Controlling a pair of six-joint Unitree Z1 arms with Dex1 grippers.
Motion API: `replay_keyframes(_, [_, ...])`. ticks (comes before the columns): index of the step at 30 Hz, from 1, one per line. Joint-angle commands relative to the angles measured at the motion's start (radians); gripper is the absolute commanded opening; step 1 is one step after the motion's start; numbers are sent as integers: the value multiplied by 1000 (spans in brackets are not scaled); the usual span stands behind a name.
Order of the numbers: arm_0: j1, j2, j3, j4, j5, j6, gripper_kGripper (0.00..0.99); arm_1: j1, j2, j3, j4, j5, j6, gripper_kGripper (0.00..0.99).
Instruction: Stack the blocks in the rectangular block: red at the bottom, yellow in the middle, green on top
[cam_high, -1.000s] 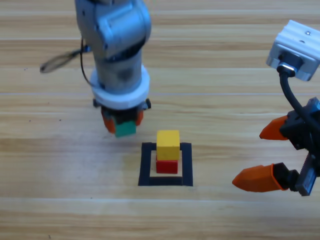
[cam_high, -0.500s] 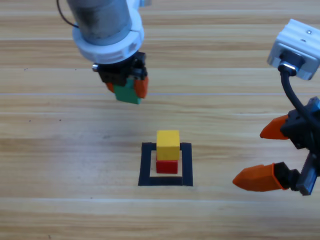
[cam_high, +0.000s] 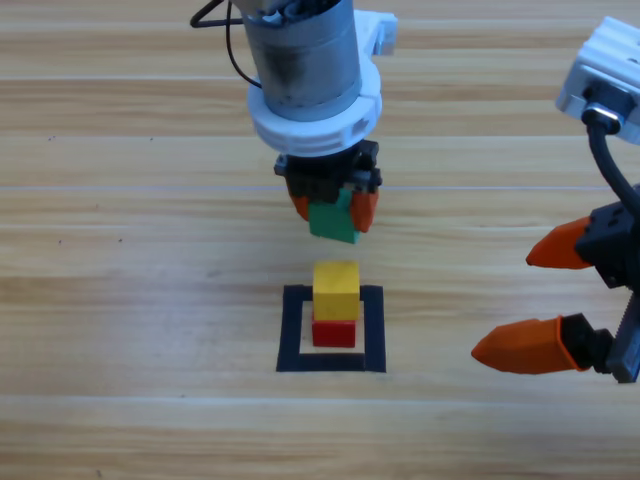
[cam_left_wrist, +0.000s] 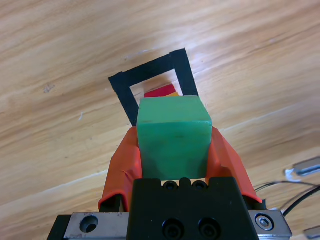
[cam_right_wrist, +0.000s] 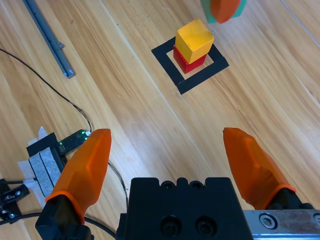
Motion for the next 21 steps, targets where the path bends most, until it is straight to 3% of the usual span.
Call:
replay_keyframes(1, [-40, 57, -9, 17, 46, -123, 49, -3, -21, 13, -1, -11, 2, 989])
replay_keyframes(7, [-62, 57, 16, 62, 66, -324, 51, -3, -21, 13, -1, -11, 2, 989])
replay_keyframes(21, [-97, 84, 16, 51, 66, -347, 57, -3, -23, 14, -1, -11, 2, 989])
